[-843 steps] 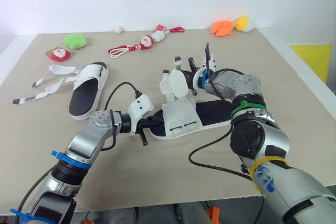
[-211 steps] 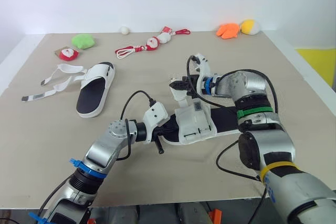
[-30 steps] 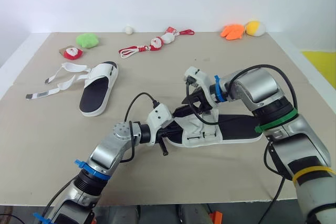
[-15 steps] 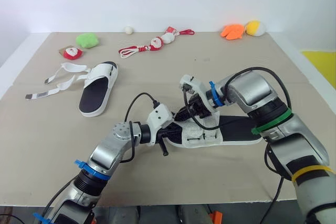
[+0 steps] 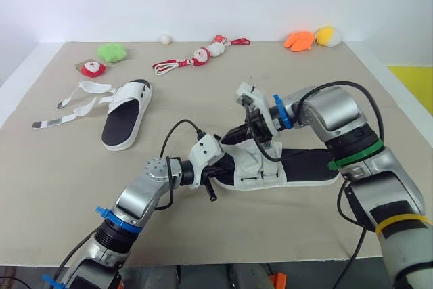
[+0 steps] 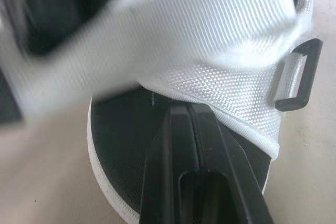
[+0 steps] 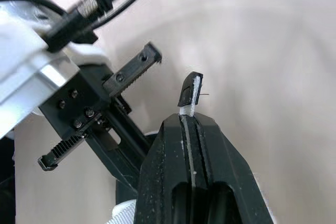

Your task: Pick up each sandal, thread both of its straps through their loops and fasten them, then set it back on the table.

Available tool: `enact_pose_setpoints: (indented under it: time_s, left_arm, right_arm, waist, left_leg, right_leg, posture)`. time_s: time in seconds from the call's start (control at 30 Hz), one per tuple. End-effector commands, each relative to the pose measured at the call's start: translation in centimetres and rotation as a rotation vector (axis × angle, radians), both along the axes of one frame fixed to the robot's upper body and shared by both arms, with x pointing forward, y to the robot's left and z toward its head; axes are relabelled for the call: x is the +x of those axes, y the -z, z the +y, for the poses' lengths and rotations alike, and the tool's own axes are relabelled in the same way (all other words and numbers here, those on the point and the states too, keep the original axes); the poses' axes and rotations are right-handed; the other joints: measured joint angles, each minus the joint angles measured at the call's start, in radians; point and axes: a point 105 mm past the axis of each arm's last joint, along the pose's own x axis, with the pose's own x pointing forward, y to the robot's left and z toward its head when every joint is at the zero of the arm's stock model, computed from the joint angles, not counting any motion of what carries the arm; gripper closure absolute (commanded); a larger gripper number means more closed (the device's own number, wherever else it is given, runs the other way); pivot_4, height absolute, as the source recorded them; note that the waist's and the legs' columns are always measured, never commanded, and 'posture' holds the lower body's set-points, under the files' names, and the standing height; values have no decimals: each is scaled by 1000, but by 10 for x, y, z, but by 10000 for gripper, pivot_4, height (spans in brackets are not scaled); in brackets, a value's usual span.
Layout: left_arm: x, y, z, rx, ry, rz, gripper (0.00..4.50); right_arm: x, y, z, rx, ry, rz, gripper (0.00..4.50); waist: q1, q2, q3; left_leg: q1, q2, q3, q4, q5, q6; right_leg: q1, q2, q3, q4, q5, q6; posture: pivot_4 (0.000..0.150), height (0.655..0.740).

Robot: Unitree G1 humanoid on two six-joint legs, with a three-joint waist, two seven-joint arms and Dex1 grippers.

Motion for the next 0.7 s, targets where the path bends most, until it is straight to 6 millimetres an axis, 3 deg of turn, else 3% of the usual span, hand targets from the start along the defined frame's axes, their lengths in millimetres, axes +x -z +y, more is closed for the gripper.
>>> enact_pose_setpoints:
  time_s: [0.03,0.1,0.23,0.57,0.7]
  left_arm:
    - [-4,15,2,39,-4,51,45000]
    - [-3,15,2,39,-2,52,45000]
    - [-3,15,1,39,2,51,45000]
    - [-4,16,0,44,13,55,45000]
    - [-5,16,1,48,18,55,45000]
  right_arm:
    - [-21,-21,-12,53,-123,-30,44520]
    - [-32,-24,-12,84,-201,-74,44520]
    - [-51,-29,-12,151,-390,-338,44520]
    - [-82,19,-10,44,-1018,-1270,44520]
    - [-84,38,-18,-56,-1260,-1483,44520]
  waist:
    - [2,0,0]
    - [2,0,0]
    - [-1,0,0]
    - [-5,0,0]
    - [-6,0,0]
  left_leg:
    - [0,0,0,0,0,0]
    - [0,0,0,0,0,0]
    - [0,0,0,0,-1,-1]
    - [2,1,1,1,0,-2]
    - [3,1,1,1,0,-2]
  right_leg:
    - [0,0,0,0,0,0]
    - [0,0,0,0,-1,1]
    - [0,0,0,0,-1,1]
    - [2,0,-1,0,1,3]
    - [3,0,-1,0,1,3]
  posture:
    - [1500,7400]
    - [1500,7400]
    - [1500,7400]
    - [1500,7400]
    - [1500,7400]
